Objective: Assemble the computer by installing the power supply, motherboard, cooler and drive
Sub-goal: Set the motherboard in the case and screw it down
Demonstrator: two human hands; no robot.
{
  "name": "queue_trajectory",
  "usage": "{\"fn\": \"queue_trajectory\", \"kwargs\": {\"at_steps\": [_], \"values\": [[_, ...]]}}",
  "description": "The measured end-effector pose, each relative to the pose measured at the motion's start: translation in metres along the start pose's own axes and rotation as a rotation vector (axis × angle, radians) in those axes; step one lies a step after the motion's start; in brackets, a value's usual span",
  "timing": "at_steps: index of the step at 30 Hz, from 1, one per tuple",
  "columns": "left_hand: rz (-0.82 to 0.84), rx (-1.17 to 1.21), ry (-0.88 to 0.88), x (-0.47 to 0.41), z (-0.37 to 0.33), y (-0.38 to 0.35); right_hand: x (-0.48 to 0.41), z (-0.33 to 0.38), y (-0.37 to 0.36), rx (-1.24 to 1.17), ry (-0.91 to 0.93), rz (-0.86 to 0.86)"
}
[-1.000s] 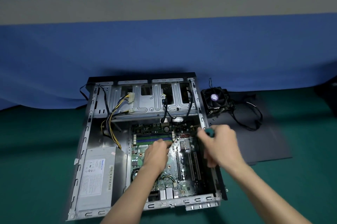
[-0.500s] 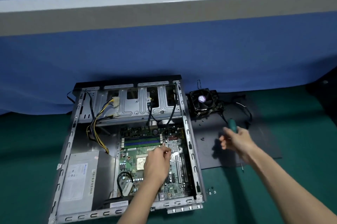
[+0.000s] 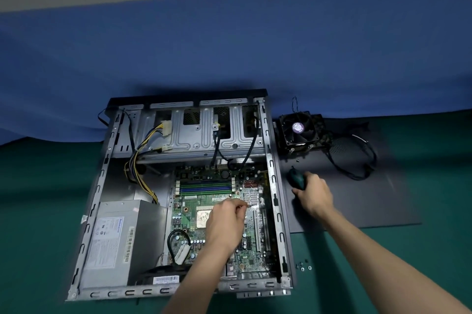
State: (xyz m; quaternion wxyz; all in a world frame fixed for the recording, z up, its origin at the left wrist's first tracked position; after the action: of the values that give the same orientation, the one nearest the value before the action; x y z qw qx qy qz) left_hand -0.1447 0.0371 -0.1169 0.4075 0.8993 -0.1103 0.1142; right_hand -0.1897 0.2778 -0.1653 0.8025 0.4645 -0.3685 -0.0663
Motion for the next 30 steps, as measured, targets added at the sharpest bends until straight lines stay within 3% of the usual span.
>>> {"fn": "queue_trajectory", "kwargs": {"at_steps": [7,11,15,18,20,23,26,30], "values": [[0.028,-0.008,0.02,0.001,0.002,-0.001,0.007,0.001,0.004,0.083,0.128,-0.041],[0.03,0.016,0.055,0.004,0.006,0.0,0.008,-0.002,0.005,0.032,0.108,-0.054],[0.003,0.037,0.075,0.008,0.008,0.009,0.01,-0.008,0.016,-0.14,0.049,-0.042],[-0.07,0.231,0.08,0.011,0.004,0.022,0.023,-0.003,0.044,-0.454,0.045,-0.011],[-0.106,0.5,0.06,0.014,-0.006,0.03,0.04,0.008,0.065,-0.743,0.043,0.077],[-0.1,0.792,-0.029,0.015,-0.032,0.043,0.081,0.044,0.082,-1.0,0.112,0.362],[-0.082,0.964,-0.114,0.016,-0.054,0.057,0.131,0.083,0.072,-0.922,0.188,0.645],[-0.083,1.013,-0.19,0.02,-0.056,0.078,0.162,0.114,0.046,-0.882,0.22,0.738]]}}
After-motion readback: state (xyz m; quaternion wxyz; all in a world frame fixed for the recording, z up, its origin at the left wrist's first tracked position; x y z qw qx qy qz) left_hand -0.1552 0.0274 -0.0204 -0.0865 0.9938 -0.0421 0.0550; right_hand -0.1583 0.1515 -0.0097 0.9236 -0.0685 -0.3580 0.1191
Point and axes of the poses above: each hand's wrist, its own x-axis away from the middle knuckle, its own y-axis out of the back of the hand, z = x × y, the point moved 10 cm from there along -x, towards the middle knuckle, and after that the axes turned 12 degrees about -y, right-handed, at the moved point
